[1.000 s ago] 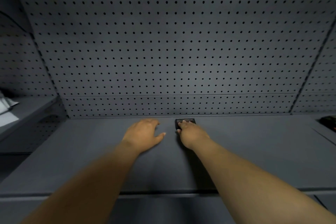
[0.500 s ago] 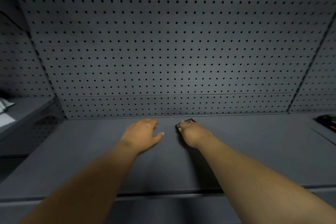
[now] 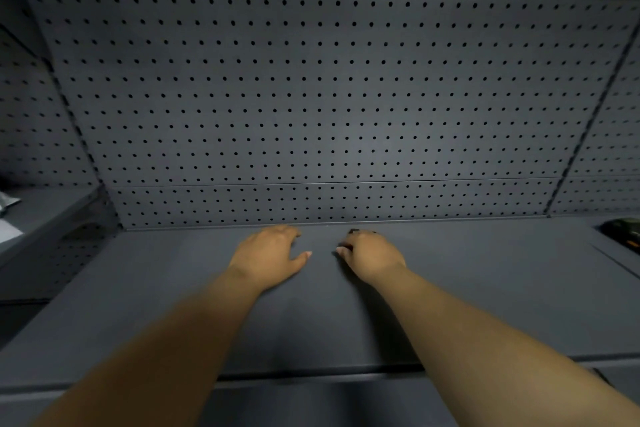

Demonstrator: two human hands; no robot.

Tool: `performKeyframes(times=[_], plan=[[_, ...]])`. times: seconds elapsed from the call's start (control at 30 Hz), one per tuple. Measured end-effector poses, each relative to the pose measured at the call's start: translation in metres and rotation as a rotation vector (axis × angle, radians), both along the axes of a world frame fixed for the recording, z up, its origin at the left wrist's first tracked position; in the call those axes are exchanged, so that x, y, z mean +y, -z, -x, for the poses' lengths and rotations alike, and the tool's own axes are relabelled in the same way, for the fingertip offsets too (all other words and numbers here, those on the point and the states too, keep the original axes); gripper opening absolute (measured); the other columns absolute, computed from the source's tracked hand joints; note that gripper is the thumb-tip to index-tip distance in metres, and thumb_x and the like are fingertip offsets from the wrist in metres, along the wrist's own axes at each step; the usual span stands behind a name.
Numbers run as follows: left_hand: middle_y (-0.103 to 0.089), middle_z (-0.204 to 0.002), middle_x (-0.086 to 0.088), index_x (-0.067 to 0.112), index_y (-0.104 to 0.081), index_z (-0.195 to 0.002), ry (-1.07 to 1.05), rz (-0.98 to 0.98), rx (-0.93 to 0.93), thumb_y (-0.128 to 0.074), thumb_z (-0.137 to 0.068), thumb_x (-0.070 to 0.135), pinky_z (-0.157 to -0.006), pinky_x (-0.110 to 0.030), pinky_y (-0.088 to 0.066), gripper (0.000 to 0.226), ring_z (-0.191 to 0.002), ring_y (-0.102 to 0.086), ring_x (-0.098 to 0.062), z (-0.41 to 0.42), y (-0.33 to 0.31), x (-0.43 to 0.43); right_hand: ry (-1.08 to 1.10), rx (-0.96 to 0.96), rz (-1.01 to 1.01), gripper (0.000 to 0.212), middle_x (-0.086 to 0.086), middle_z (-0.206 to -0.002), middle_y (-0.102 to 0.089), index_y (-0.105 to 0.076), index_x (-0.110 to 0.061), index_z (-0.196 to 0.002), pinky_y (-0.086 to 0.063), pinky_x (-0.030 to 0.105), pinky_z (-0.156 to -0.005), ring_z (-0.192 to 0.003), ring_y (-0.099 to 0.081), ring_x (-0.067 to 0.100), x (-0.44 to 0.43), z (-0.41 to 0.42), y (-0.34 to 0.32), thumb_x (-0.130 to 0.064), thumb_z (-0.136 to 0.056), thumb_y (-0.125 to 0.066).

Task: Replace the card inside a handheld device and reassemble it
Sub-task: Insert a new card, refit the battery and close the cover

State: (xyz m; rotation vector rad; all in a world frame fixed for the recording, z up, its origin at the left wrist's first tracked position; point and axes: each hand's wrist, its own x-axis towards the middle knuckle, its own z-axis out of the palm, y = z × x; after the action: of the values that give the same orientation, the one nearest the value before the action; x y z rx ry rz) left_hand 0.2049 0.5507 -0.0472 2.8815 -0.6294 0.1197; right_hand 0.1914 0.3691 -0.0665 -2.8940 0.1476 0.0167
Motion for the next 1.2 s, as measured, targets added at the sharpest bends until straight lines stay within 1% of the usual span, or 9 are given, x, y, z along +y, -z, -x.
performKeyframes(times=[0.07, 0.17, 0.27, 0.47, 0.57, 0.67, 0.93, 1.1, 1.2], plan=[[-0.053, -0.137, -0.003, 0.020, -0.046, -0.131, 0.002, 0.000, -0.003, -0.048, -0.088, 0.051, -0.104, -0.035, -0.041, 0.053, -0.124, -0.049, -0.021, -0.001, 0.000, 0.000, 0.030, -0.038, -0.046, 0.039, 0.014, -0.122, -0.061, -0.061, -0.012, -0.118, -0.050, 0.038, -0.091, -0.111, -0.058, 0.031, -0.001, 0.001, -0.001, -0.039, -0.094, -0.047], [-0.052, -0.137, -0.002, 0.020, -0.046, -0.131, 0.007, 0.004, 0.001, -0.048, -0.088, 0.050, -0.104, -0.034, -0.040, 0.053, -0.124, -0.049, -0.021, -0.001, 0.000, -0.002, 0.087, -0.052, -0.129, 0.045, 0.015, -0.133, -0.052, -0.051, -0.016, -0.132, -0.046, 0.039, -0.100, -0.120, -0.052, 0.033, -0.003, 0.002, 0.003, -0.036, -0.092, -0.053], [-0.051, -0.138, -0.002, 0.019, -0.045, -0.132, 0.017, 0.007, 0.003, -0.047, -0.089, 0.050, -0.104, -0.033, -0.039, 0.053, -0.125, -0.048, -0.020, 0.000, 0.001, -0.004, 0.161, -0.032, -0.150, 0.048, 0.017, -0.131, -0.051, -0.045, -0.014, -0.136, -0.044, 0.038, -0.100, -0.119, -0.051, 0.033, -0.007, 0.003, 0.007, -0.035, -0.093, -0.050], [-0.051, -0.138, -0.002, 0.019, -0.045, -0.132, 0.030, 0.003, -0.003, -0.047, -0.089, 0.050, -0.104, -0.034, -0.039, 0.053, -0.125, -0.048, -0.020, 0.000, 0.002, -0.011, 0.199, -0.053, -0.122, 0.034, 0.017, -0.115, -0.066, -0.060, -0.005, -0.115, -0.052, 0.035, -0.084, -0.106, -0.062, 0.033, -0.012, 0.007, 0.000, -0.026, -0.089, -0.057], [-0.052, -0.137, -0.002, 0.020, -0.045, -0.132, 0.050, 0.009, -0.012, -0.047, -0.089, 0.050, -0.103, -0.034, -0.040, 0.053, -0.125, -0.048, -0.020, 0.001, -0.001, -0.021, 0.228, -0.107, -0.132, 0.031, 0.017, -0.112, -0.067, -0.062, -0.004, -0.110, -0.051, 0.035, -0.082, -0.104, -0.062, 0.033, -0.018, 0.012, -0.008, -0.026, -0.088, -0.058], [-0.052, -0.137, -0.002, 0.020, -0.045, -0.132, 0.074, 0.009, -0.030, -0.046, -0.089, 0.050, -0.102, -0.034, -0.040, 0.052, -0.124, -0.049, -0.021, 0.002, -0.006, -0.039, 0.262, -0.193, -0.159, 0.033, 0.018, -0.113, -0.067, -0.061, -0.004, -0.112, -0.050, 0.036, -0.083, -0.107, -0.061, 0.034, -0.034, 0.019, -0.017, -0.027, -0.088, -0.059], [-0.055, -0.134, -0.003, 0.018, -0.049, -0.129, 0.152, 0.040, -0.082, -0.047, -0.089, 0.048, -0.100, -0.036, -0.042, 0.049, -0.122, -0.052, -0.023, 0.011, -0.014, -0.123, 0.372, -0.352, -0.236, 0.035, 0.017, -0.109, -0.069, -0.062, -0.005, -0.111, -0.051, 0.036, -0.081, -0.105, -0.061, 0.035, -0.114, 0.051, -0.036, -0.029, -0.086, -0.061], [-0.055, -0.134, -0.002, 0.018, -0.050, -0.128, 0.180, 0.077, -0.097, -0.047, -0.090, 0.046, -0.100, -0.035, -0.041, 0.048, -0.123, -0.051, -0.023, 0.027, -0.017, -0.212, 0.373, -0.402, -0.260, 0.036, 0.016, -0.109, -0.070, -0.062, -0.008, -0.114, -0.052, 0.035, -0.079, -0.103, -0.063, 0.033, -0.192, 0.081, -0.041, -0.030, -0.086, -0.062], [-0.058, -0.132, -0.006, 0.016, -0.053, -0.125, 0.174, 0.145, -0.079, -0.046, -0.090, 0.046, -0.100, -0.036, -0.043, 0.046, -0.121, -0.053, -0.025, 0.043, -0.015, -0.277, 0.354, -0.421, -0.249, 0.038, 0.015, -0.113, -0.068, -0.060, -0.008, -0.116, -0.051, 0.035, -0.082, -0.106, -0.062, 0.033, -0.249, 0.105, -0.046, -0.030, -0.086, -0.062]])
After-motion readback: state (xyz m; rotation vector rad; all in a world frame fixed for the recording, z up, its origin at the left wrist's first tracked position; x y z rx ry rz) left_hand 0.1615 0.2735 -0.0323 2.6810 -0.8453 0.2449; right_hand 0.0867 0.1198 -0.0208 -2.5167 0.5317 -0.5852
